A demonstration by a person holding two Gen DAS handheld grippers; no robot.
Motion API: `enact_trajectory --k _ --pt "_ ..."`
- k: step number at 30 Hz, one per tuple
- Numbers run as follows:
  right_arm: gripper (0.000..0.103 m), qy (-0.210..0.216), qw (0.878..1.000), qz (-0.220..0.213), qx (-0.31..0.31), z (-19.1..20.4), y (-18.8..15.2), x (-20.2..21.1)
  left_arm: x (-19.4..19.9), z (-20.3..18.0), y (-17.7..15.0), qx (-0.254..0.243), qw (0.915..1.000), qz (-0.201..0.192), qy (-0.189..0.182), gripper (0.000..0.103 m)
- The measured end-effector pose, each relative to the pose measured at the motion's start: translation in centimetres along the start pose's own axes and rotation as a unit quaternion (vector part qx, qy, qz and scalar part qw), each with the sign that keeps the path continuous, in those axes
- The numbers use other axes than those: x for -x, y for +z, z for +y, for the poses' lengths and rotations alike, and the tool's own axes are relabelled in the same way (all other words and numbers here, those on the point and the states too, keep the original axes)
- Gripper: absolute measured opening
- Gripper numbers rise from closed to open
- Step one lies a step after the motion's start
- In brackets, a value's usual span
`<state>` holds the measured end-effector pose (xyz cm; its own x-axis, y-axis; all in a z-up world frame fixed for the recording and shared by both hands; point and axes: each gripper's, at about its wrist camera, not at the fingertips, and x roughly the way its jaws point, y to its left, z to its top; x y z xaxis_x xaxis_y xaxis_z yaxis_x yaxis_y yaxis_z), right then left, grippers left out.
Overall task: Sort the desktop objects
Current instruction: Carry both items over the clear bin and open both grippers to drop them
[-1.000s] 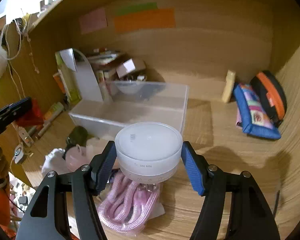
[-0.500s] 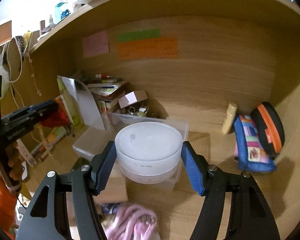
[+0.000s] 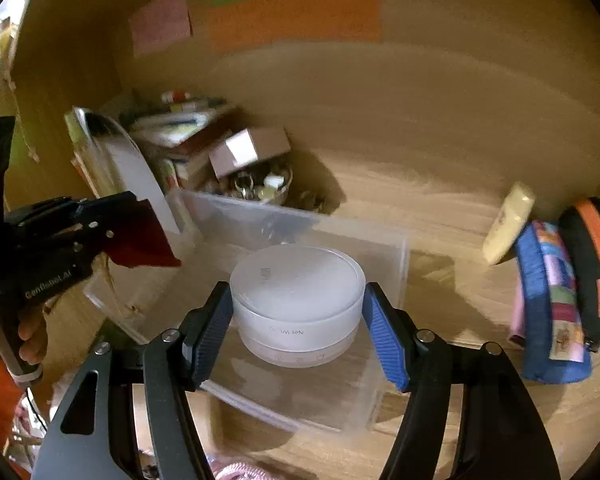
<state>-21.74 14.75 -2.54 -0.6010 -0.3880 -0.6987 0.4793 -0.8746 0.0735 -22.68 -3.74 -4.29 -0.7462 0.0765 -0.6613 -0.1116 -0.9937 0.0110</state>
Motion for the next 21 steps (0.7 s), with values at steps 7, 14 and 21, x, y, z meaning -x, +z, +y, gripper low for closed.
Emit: enact_trajectory --k 7,14,21 --pt "0.062 -0.003 0.999 0.039 0.018 0.2 0.1 -3.4 -3.9 -0.9 -0.5 -0.013 0.9982 0.055 -0.018 0.028" --pt "0.062 -0.005 0.995 0.083 0.050 1.4 0.3 -5.5 -5.0 -1.3 -0.3 -0.030 0.9951 0.085 -0.041 0.028" --pt "0.063 -0.018 0.993 0.106 0.052 1.7 0.2 -6.4 -5.8 -1.7 -0.7 -0.029 0.9925 0.107 -0.052 0.032"
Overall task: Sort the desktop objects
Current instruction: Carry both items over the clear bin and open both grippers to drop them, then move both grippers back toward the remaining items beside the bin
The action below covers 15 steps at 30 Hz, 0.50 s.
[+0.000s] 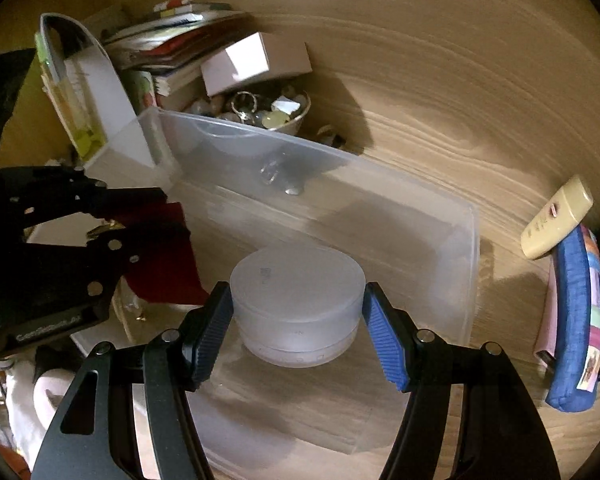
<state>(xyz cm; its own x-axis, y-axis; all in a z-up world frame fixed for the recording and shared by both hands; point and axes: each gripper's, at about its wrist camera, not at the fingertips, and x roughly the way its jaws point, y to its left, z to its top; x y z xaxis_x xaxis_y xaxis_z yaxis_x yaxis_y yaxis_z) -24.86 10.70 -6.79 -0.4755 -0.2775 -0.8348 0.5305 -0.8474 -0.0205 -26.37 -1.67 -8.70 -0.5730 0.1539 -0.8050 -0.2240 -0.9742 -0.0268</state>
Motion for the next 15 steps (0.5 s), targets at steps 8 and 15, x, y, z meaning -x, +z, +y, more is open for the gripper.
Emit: enact_trajectory --k 8,15 --pt "0.067 -0.029 0.999 -0.023 0.014 0.3 0.1 1.5 3.2 0.5 0.2 0.015 0.9988 -0.044 0.014 0.041" --pt "0.081 -0.035 0.997 -0.076 -0.002 0.3 -1.3 6.5 8.7 0.5 -0.8 0.033 0.9932 -0.108 0.028 0.073"
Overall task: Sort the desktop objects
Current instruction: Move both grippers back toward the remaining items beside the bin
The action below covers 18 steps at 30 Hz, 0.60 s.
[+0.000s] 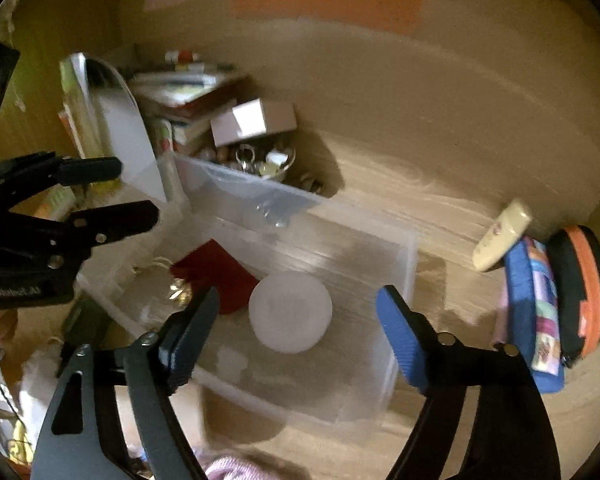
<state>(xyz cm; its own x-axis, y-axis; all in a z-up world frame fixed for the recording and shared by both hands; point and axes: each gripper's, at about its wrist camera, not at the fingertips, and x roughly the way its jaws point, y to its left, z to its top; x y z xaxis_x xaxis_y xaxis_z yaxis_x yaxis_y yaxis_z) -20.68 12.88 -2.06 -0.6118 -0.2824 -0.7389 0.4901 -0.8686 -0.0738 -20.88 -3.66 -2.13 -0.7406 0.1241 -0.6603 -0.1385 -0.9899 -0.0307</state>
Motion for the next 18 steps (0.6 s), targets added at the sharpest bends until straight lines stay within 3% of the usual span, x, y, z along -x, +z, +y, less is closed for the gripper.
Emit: enact_trajectory --k 3,5,6,12,18 --pt "0.081 0.003 1.000 -0.017 -0.006 -0.2 -0.6 2.0 2.6 -0.1 -0.1 0.005 0.9998 -0.018 -0.004 0.076" --pt "0.082 0.002 0.999 -0.031 -0.007 0.2 -0.8 4.4 4.5 -0.3 -0.2 0.008 0.9995 -0.032 0.003 0.089" --pt "0.084 0.004 0.999 -0.038 -0.009 0.2 -1.0 5.2 5.6 -0.5 -0.4 0.009 0.9990 -0.044 0.009 0.091" --pt "0.087 -0.009 0.997 -0.079 -0.007 1.4 -2.7 10.2 10.3 -1.2 -2.0 0.009 0.9964 -0.075 0.037 0.096" --pt "0.097 -0.010 0.995 -0.097 -0.003 2.5 -5.3 12.5 12.0 -1.2 -4.5 0.009 0.9965 -0.065 0.053 0.098"
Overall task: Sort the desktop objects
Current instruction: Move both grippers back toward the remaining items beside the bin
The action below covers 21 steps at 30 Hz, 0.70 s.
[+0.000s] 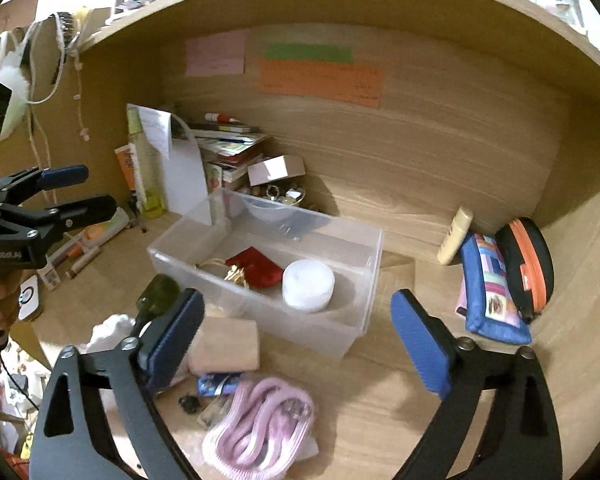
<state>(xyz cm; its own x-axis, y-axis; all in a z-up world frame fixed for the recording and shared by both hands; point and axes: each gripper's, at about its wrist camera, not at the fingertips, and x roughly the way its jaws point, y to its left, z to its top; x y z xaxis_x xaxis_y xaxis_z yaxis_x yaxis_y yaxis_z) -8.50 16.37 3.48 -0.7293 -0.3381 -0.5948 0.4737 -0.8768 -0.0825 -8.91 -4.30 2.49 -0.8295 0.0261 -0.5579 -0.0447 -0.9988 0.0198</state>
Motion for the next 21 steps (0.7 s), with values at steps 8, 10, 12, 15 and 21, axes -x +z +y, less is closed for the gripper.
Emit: enact_trajectory --k 8,10,12,15,21 --pt "0.099 0.002 1.000 0.019 0.015 1.3 -2.7 -1.3 -1.7 1.4 -3.6 0.009 0.9986 0.047 0.021 0.099" --pt "0.099 0.010 0.999 0.032 0.015 1.6 -3.2 -2.5 -2.9 2.1 -4.6 0.021 0.9972 0.068 0.020 0.099" --pt "0.099 0.022 0.998 0.051 0.010 1.7 -3.8 -4.0 -4.4 2.9 -5.5 0.034 0.9951 0.092 0.017 0.099" --pt "0.099 0.044 0.995 0.086 0.005 2.0 -4.5 -6.4 -6.6 3.9 -6.8 0.058 0.9899 0.129 0.001 0.099" --pt "0.099 0.067 0.991 0.112 0.003 2.5 -5.1 -9.3 -10.0 4.5 -8.4 0.098 0.9778 0.179 -0.045 0.099"
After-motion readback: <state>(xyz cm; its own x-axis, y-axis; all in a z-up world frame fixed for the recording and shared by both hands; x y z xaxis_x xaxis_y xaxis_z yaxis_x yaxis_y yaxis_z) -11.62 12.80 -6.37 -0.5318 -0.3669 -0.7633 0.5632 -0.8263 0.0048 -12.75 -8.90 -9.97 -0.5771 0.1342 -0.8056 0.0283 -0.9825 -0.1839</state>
